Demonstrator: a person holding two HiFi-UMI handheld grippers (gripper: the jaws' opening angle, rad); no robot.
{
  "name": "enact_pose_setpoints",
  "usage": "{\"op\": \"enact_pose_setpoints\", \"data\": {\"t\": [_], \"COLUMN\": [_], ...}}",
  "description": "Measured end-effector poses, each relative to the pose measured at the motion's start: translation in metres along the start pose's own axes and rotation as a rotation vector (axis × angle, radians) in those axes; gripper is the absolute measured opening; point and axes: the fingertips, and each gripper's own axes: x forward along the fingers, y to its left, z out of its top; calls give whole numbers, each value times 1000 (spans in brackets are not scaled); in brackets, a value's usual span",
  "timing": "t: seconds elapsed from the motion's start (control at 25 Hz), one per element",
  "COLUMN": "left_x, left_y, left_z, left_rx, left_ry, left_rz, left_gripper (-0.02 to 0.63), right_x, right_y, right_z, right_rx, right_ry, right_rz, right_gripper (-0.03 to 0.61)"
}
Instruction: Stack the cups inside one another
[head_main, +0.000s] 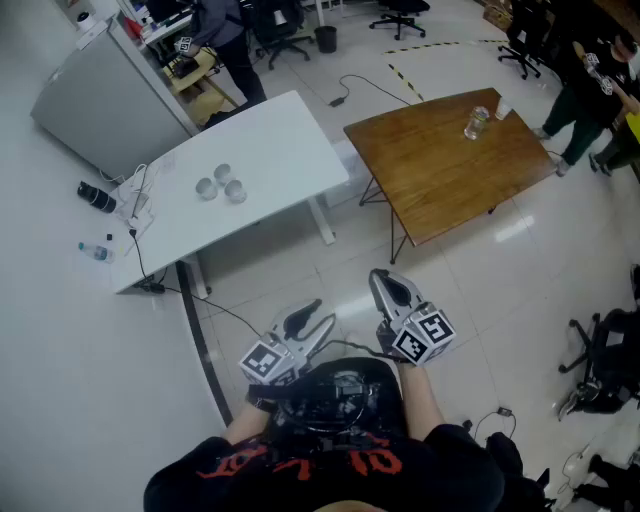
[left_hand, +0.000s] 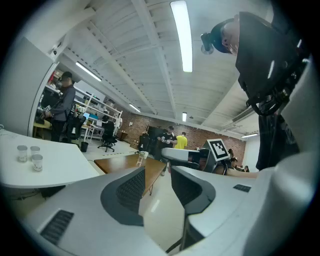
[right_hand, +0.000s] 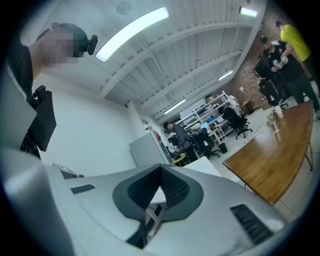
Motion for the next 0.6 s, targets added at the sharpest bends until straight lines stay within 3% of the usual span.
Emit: {"op": "enact_pose_setpoints", "data": {"t": [0.16,0.36,0.6], "left_x": [-19,-55,-86], "left_y": [15,58,91], "left_z": [0,15,6], "left_rx": [-41,-43,-120], "left_ry": [-17,-75,-82], "left_rz": [-8,68,134], "left_gripper": [156,156,156], "right_x": [29,63,84], "right_y": [32,74,90], "right_z": [3,-16,-29], "right_rx": [-7,1,-6], "right_ry": [-27,8,39], "right_rz": [30,136,154], "right_gripper": [3,3,3]}}
